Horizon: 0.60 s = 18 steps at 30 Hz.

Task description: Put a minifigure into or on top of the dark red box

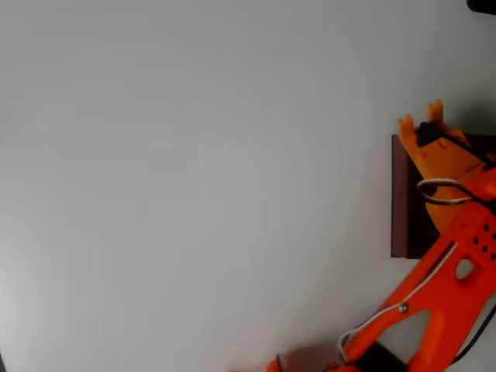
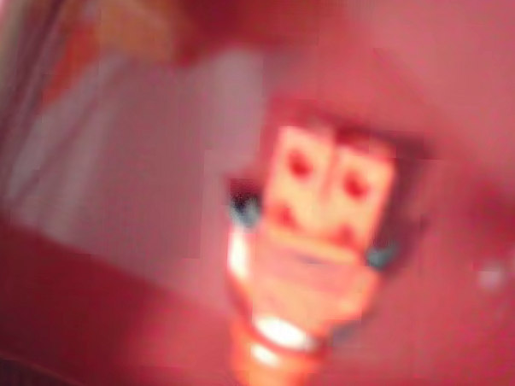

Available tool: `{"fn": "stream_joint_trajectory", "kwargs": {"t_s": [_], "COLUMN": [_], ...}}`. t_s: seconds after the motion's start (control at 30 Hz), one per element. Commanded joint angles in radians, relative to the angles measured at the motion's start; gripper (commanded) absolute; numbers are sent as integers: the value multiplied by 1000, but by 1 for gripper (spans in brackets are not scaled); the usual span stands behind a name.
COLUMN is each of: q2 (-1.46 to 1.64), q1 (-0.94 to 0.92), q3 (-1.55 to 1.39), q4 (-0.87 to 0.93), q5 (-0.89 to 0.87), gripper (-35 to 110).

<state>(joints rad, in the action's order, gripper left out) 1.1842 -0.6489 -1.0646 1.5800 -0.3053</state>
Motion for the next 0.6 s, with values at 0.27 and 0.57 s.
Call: {"fn": "stream_joint_trajectory", "kwargs": {"t_s": [0.27,0.57], "q2": [769,1233], "q1": [216,538], "q3": [-660,-1034], "q4": [-144,-192], "q5": [-58,-110], "gripper": [1,0]}}
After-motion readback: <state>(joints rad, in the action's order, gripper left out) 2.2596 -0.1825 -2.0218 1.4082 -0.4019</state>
